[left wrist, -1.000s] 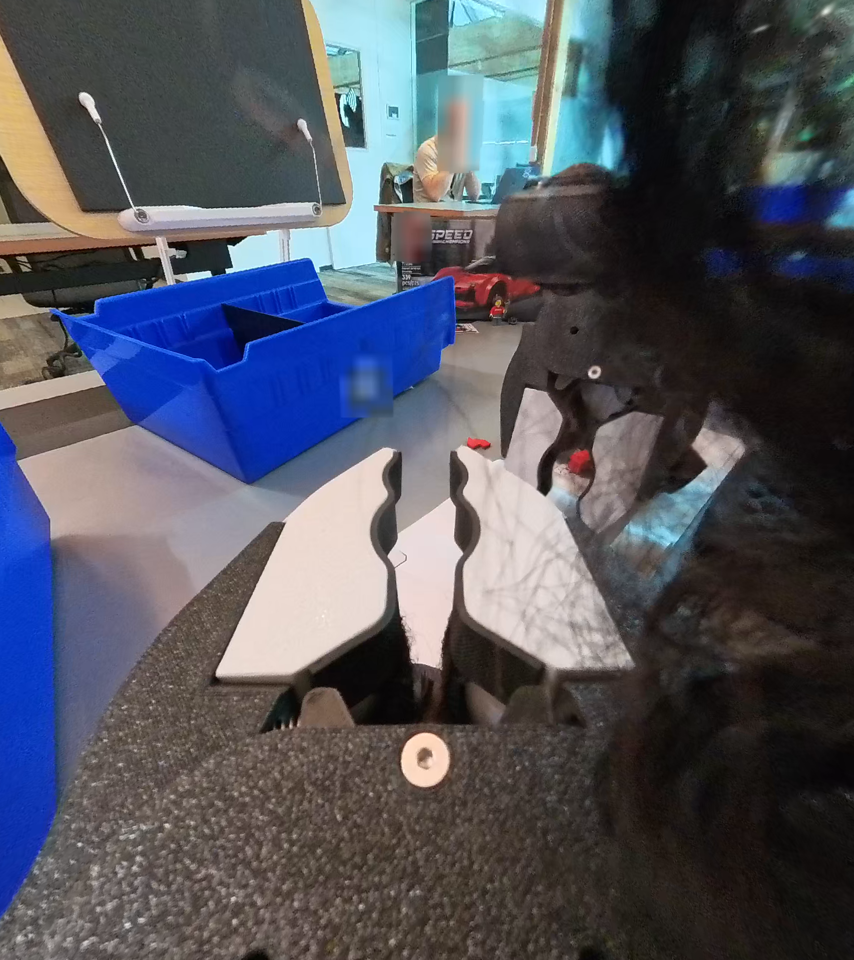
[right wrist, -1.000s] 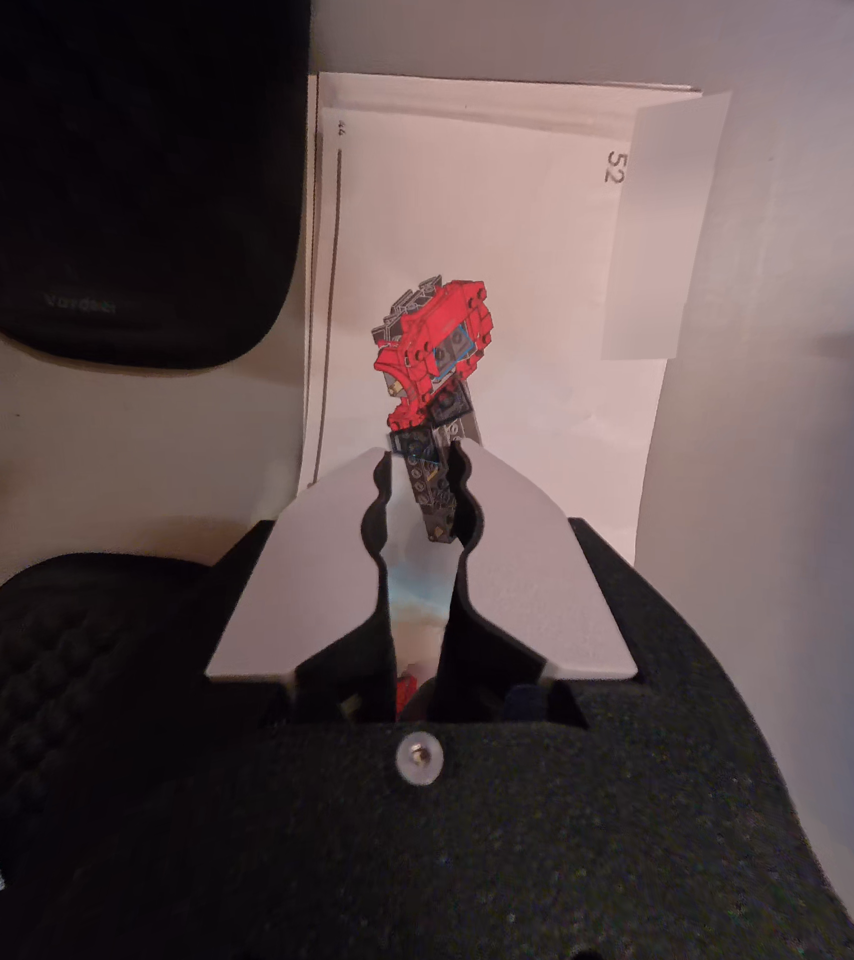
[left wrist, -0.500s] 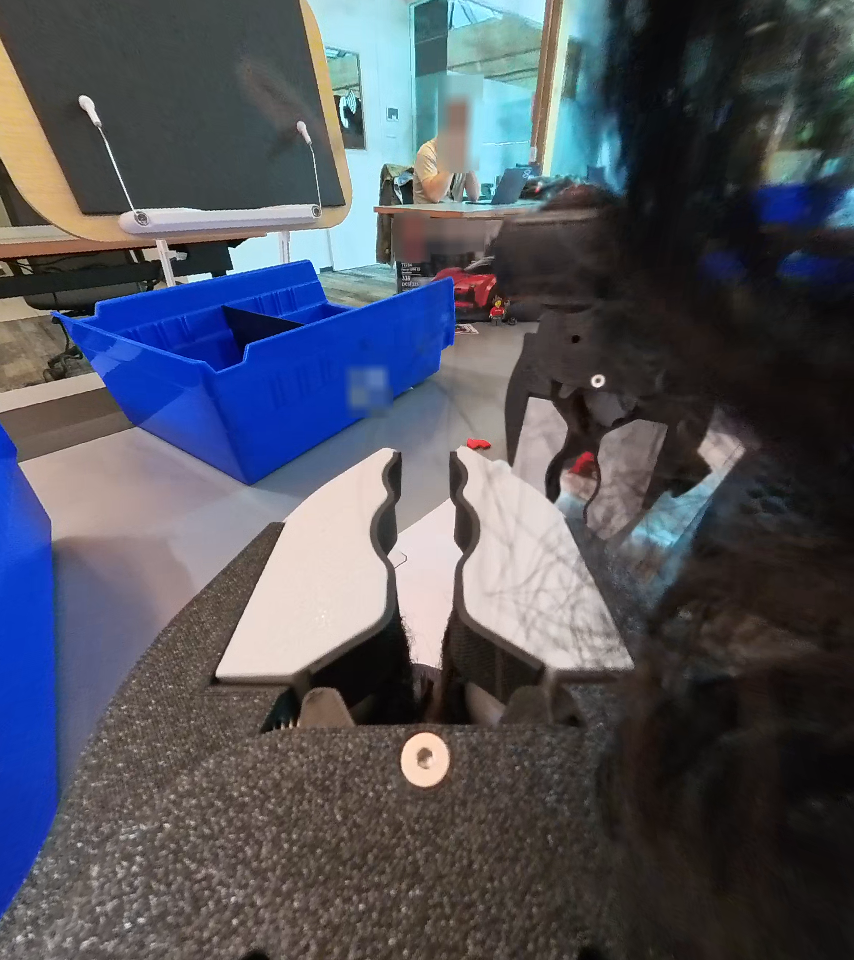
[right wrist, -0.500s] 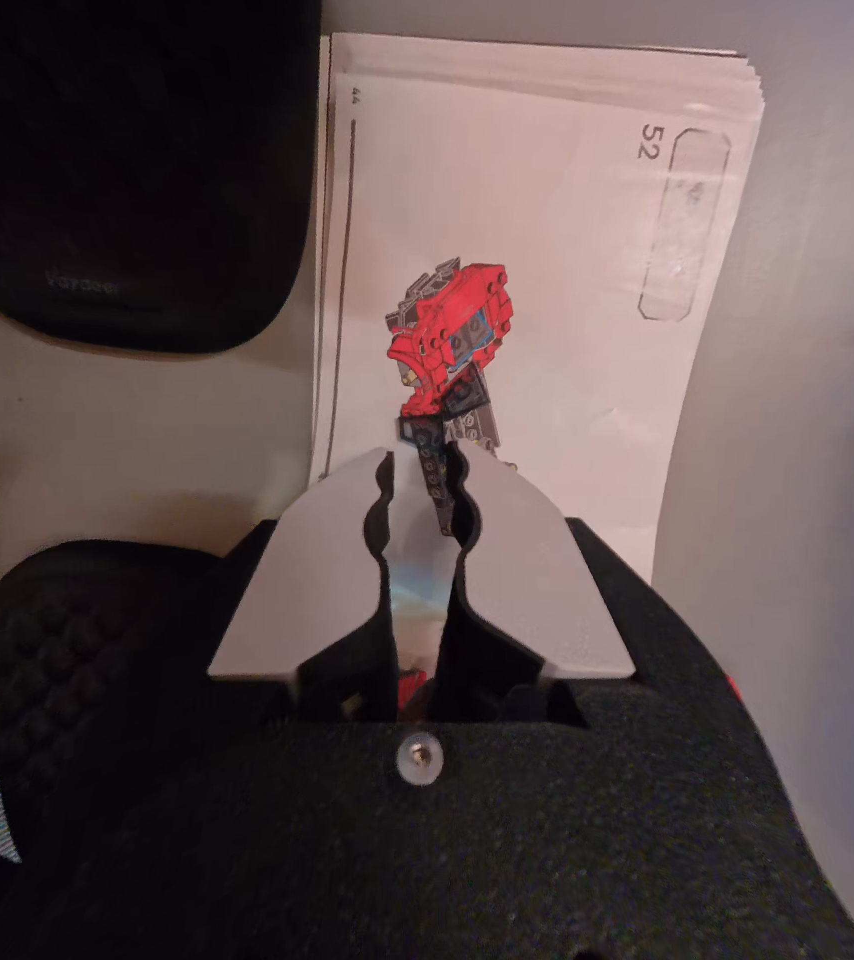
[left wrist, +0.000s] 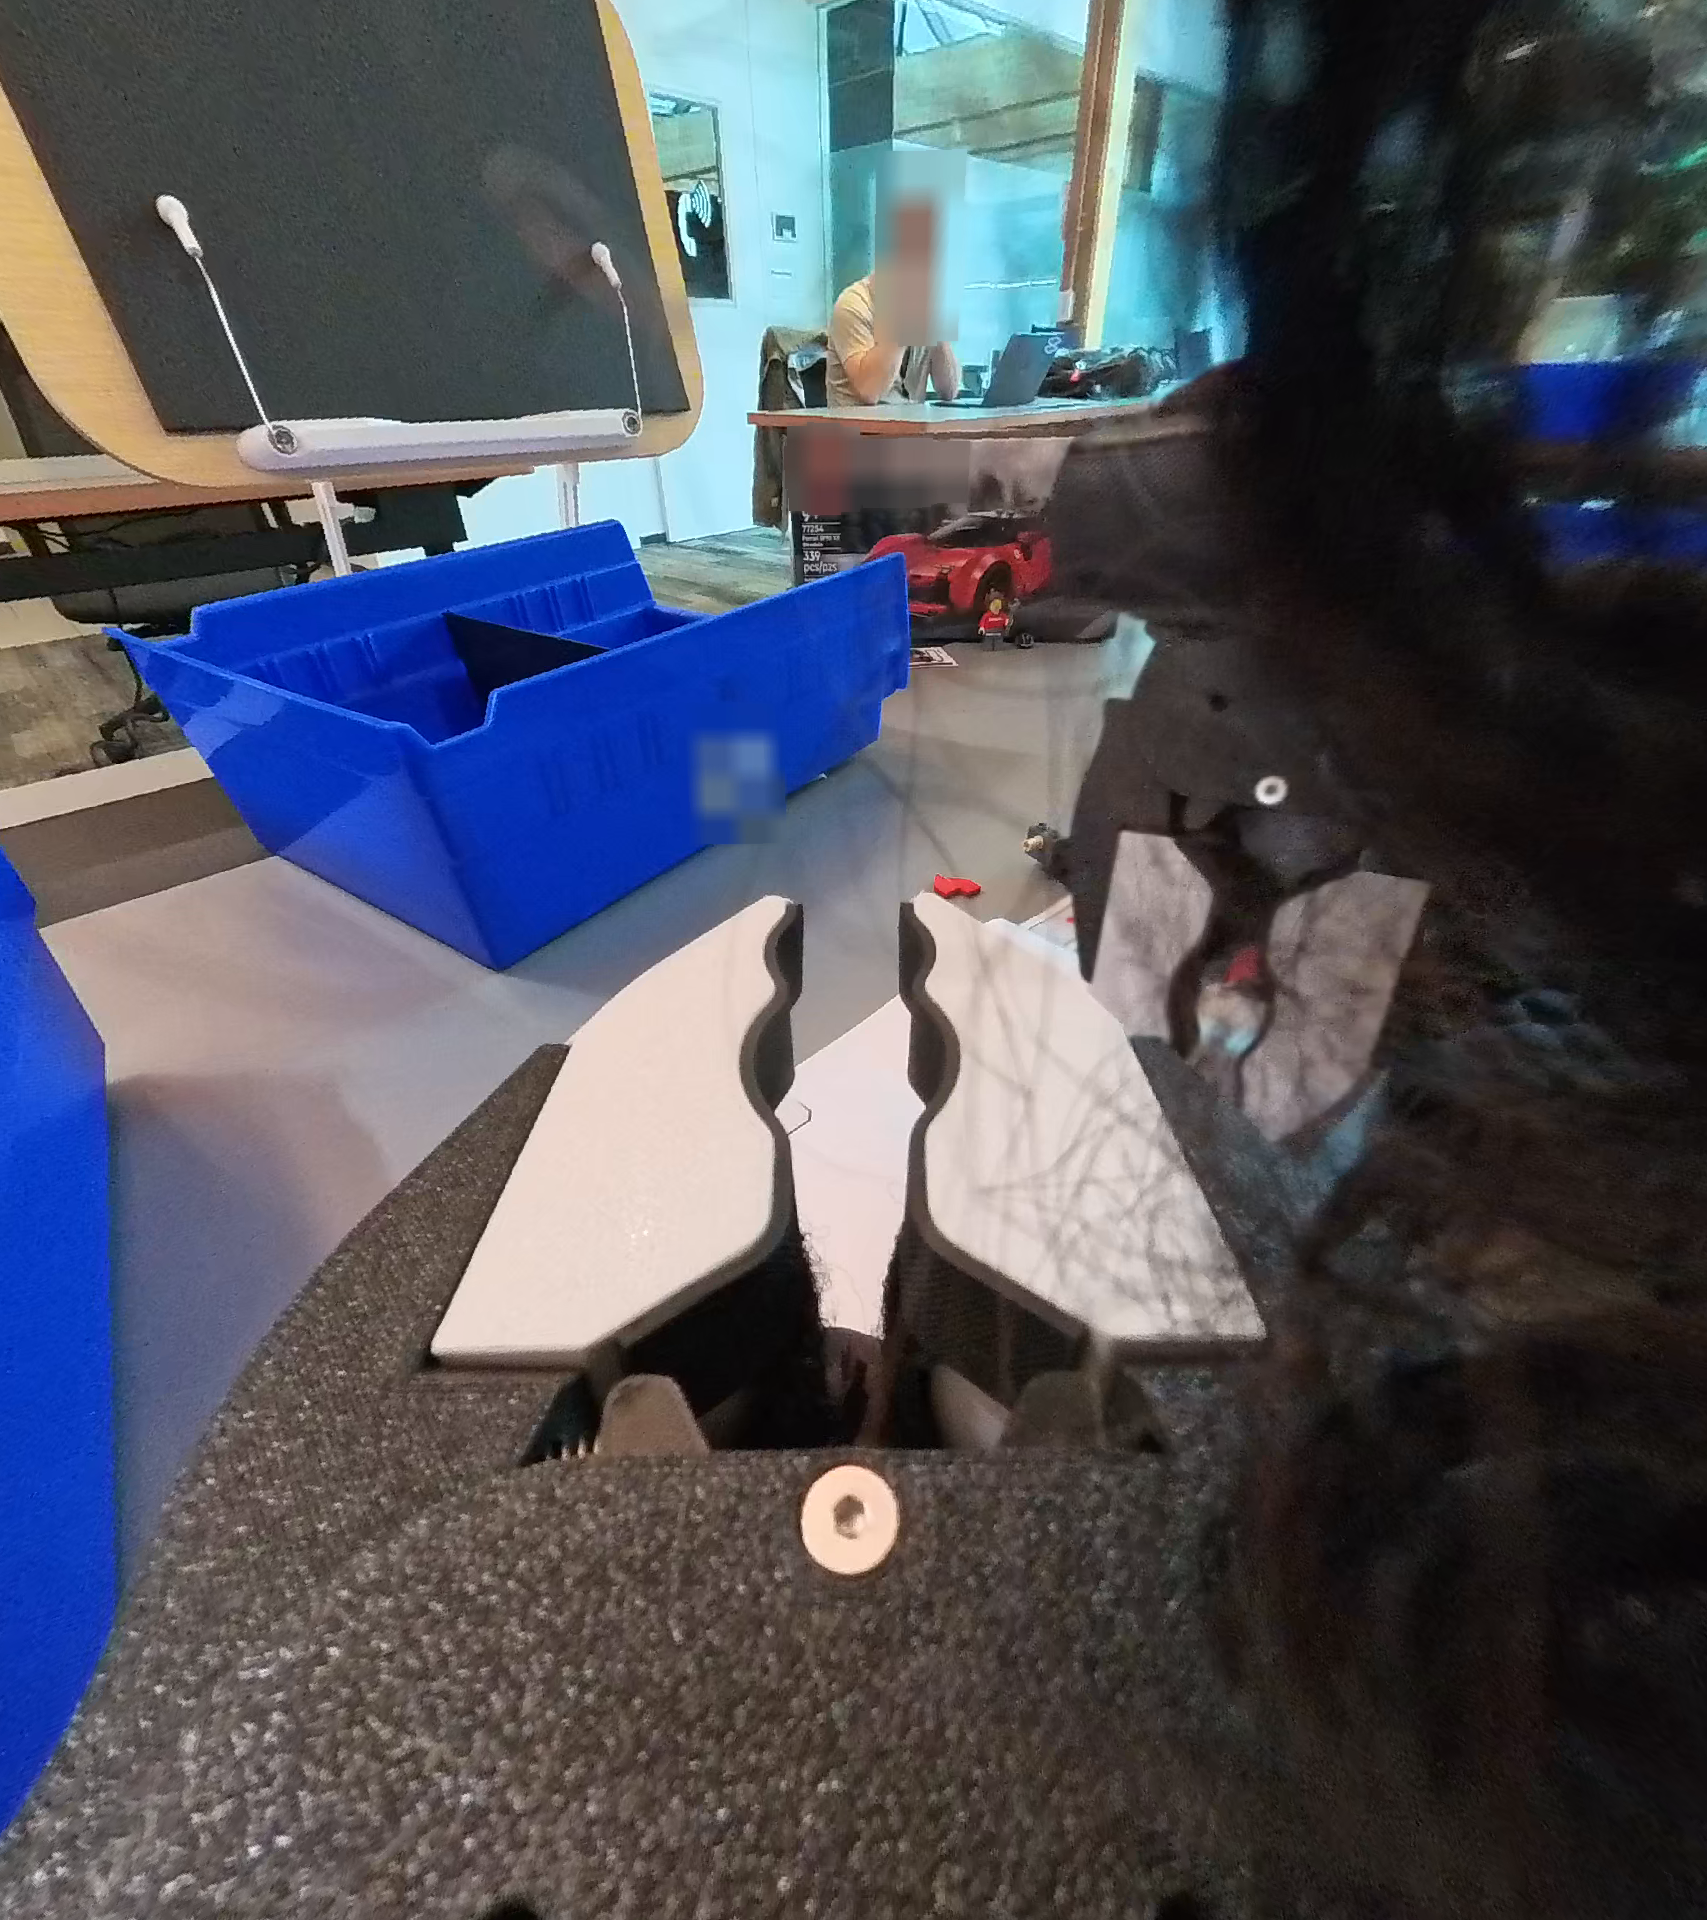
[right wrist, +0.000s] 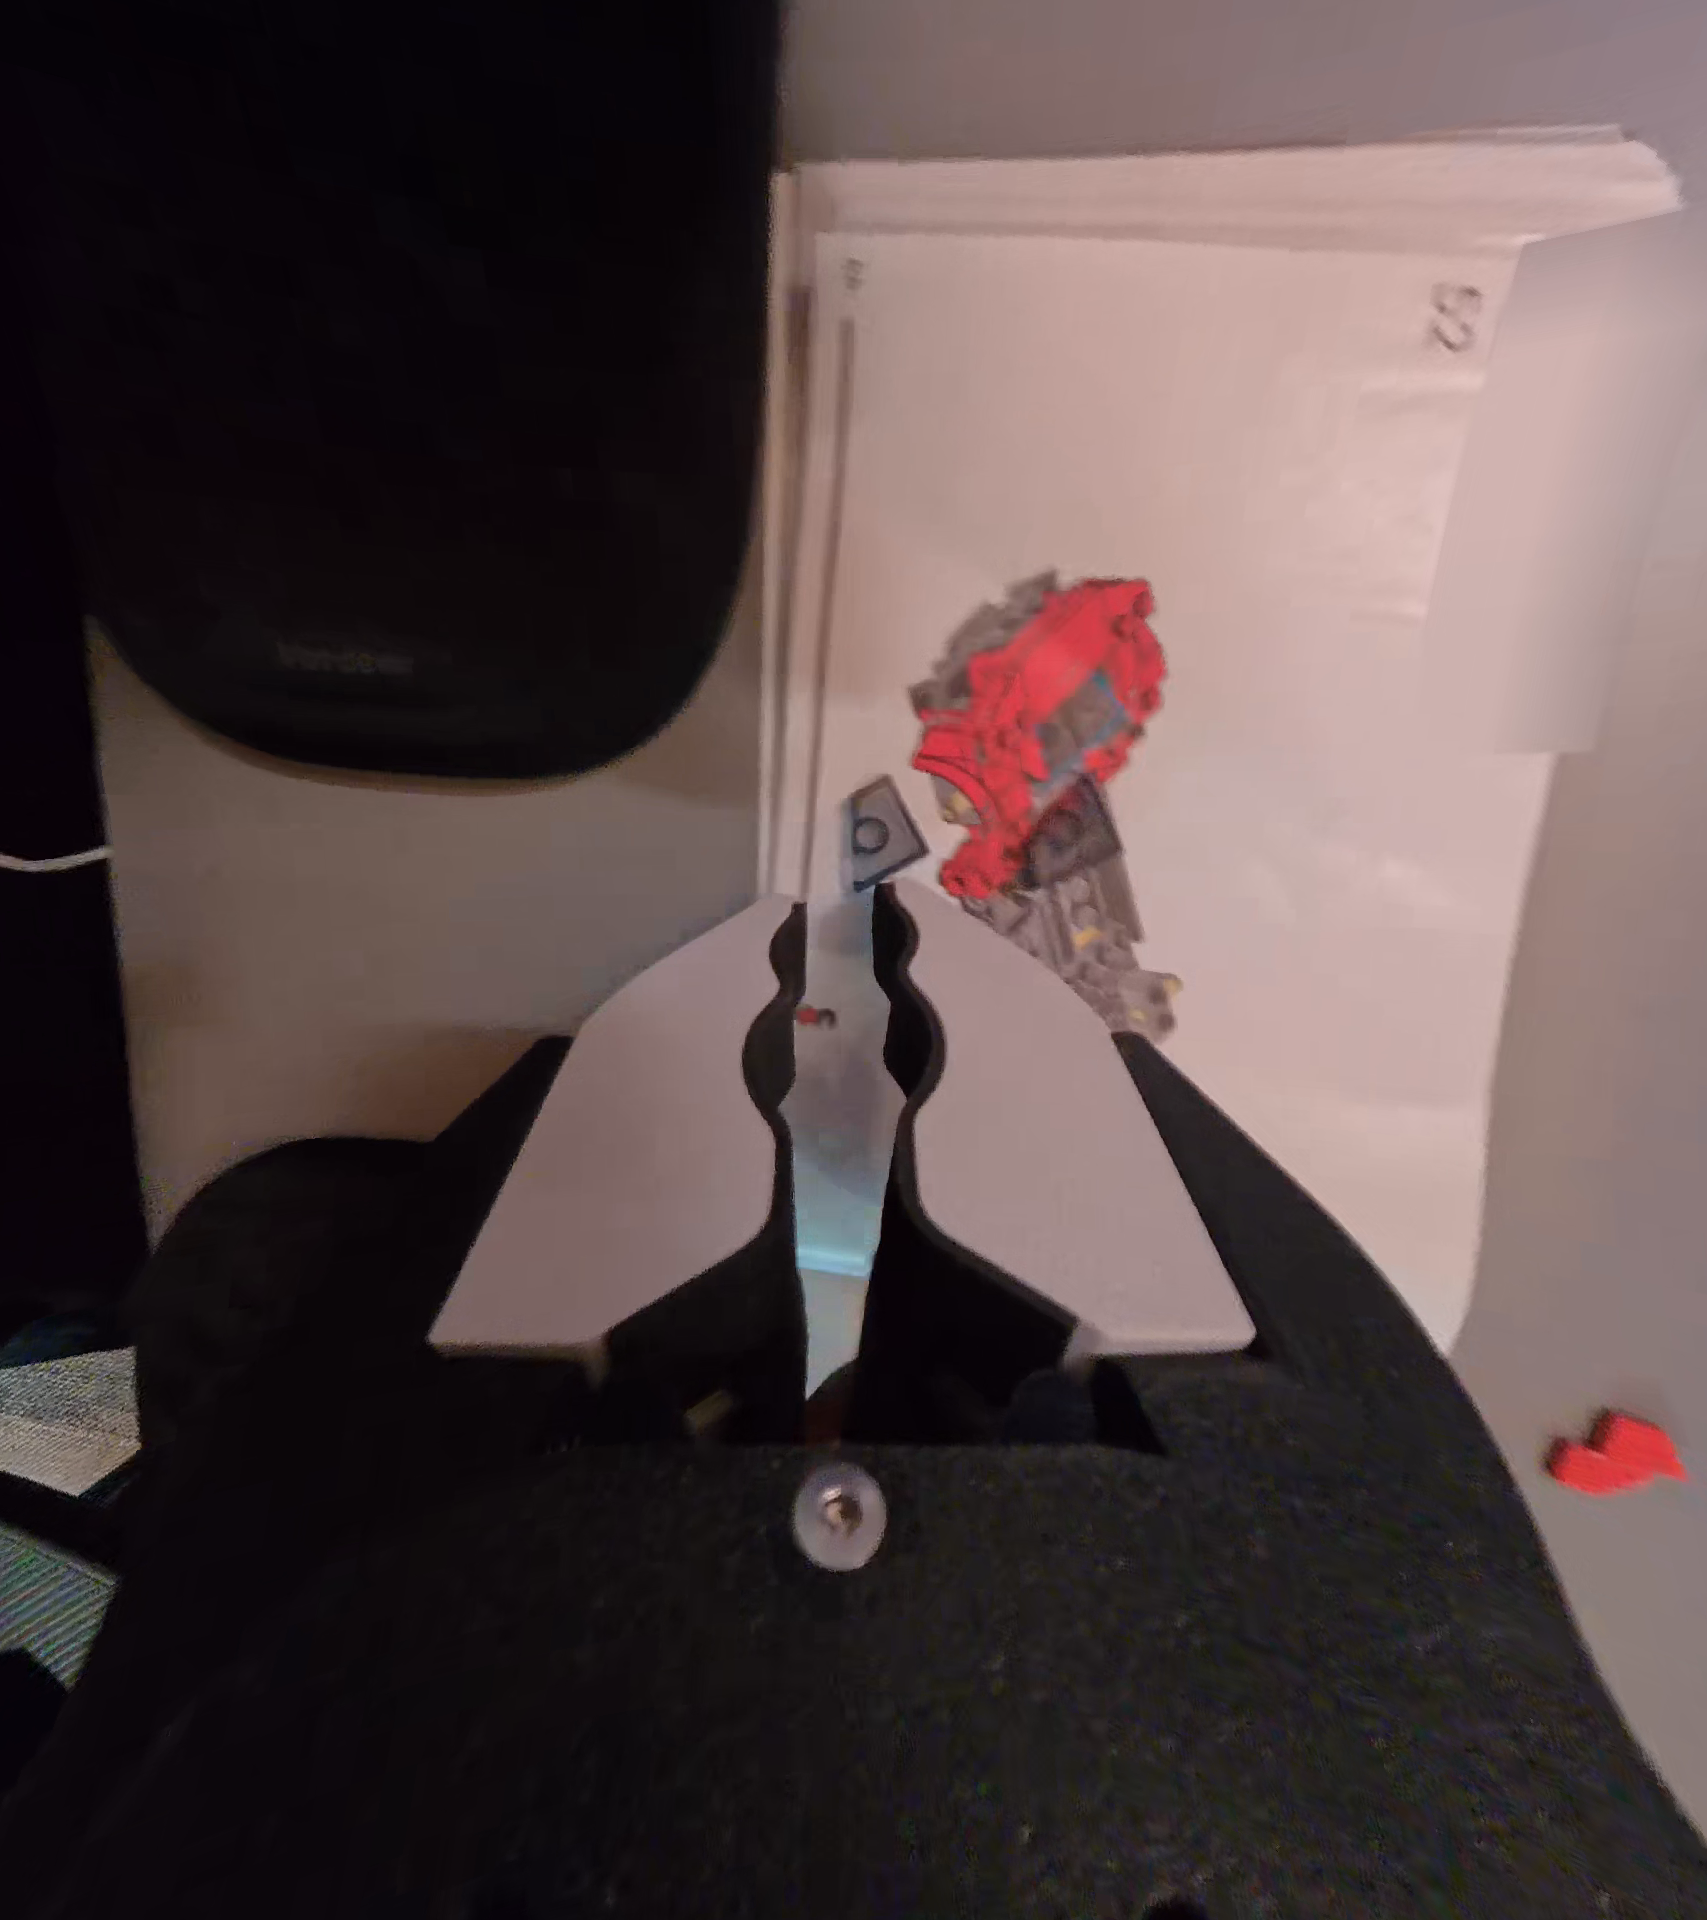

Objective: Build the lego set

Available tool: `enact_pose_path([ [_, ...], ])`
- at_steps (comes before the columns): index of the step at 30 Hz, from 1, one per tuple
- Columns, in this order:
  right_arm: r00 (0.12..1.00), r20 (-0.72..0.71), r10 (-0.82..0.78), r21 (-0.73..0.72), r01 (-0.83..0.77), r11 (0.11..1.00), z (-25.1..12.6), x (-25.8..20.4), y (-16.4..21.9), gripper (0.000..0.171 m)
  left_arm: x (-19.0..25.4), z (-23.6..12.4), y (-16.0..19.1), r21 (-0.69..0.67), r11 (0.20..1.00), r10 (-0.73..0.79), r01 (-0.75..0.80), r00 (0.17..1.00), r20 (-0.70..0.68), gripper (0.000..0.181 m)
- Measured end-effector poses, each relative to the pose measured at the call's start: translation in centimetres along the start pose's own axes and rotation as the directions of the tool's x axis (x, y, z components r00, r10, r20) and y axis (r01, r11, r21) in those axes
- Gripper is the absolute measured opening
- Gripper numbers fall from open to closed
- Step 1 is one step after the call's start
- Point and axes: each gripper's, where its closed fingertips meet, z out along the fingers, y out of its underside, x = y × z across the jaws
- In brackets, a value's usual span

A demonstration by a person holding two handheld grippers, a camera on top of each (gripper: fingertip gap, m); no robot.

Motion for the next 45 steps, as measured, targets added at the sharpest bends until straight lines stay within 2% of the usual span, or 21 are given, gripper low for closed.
enact_pose_path([
  [5,0.998,-0.065,0.022,0.016,-0.021,1.0,-0.5,0.9,0.1,0.012,0.0,0.0,0.0,0.0,1.0,0.002,-0.002,1.0,0.0,0.017],
  [14,0.997,-0.076,0.03,-0.001,-0.03,1.0,0.6,0.6,-0.8,0.017,0.0,0.0,0.0,-0.001,1.0,0.005,-0.005,1.0,0.0,0.017],
  [17,0.99,-0.081,-0.114,-0.033,0.111,0.993,0.7,0.7,-1.5,0.008,0.1,0.0,0.0,-0.003,1.0,0.008,-0.008,1.0,-0.001,0.017],
  [21,0.932,-0.071,-0.354,-0.062,0.351,0.934,0.6,1.9,-3.0,0.008,0.1,0.0,0.0,0.002,1.0,0.006,-0.006,1.0,0.0,0.017],
  [24,0.894,-0.134,-0.429,-0.068,0.423,0.904,-0.1,3.9,-3.7,0.01,-0.4,-0.3,-0.4,0.029,0.999,-0.022,0.021,1.0,0.02,0.017],
  [27,0.93,-0.182,-0.319,0.034,0.33,0.943,-1.2,4.2,-4.3,0.011,-0.9,-0.5,-0.6,0.052,0.997,-0.064,0.062,0.998,0.025,0.016],
  [30,0.984,-0.176,-0.018,0.193,0.052,0.98,-1.5,3.0,-5.0,0.018,-1.0,-0.6,-0.7,0.061,0.996,-0.071,0.07,0.997,0.029,0.016],
  [32,0.958,-0.209,0.194,0.332,-0.117,0.936,-1.5,2.5,-5.8,0.019,-1.0,-0.5,-0.7,0.058,0.996,-0.068,0.067,0.997,0.029,0.016],
  [34,0.895,-0.279,0.349,0.405,-0.22,0.887,-1.4,2.8,-5.3,0.027,-1.0,-0.5,-0.6,0.055,0.996,-0.066,0.065,0.997,0.026,0.016],
  [36,0.84,-0.277,0.466,0.446,-0.317,0.837,-0.6,2.3,-4.6,0.03,-0.9,-0.5,-0.6,0.054,0.997,-0.063,0.061,0.998,0.026,0.016],
  [39,0.776,-0.301,0.555,0.466,-0.388,0.795,0.8,1.8,-3.7,0.033,-0.9,-0.5,-0.6,0.052,0.997,-0.061,0.06,0.998,0.024,0.016],
  [45,0.707,-0.487,0.513,0.441,-0.308,0.843,0.2,2.8,-3.0,0.034,-0.8,-0.5,-0.6,0.051,0.997,-0.057,0.056,0.998,0.024,0.016],
])
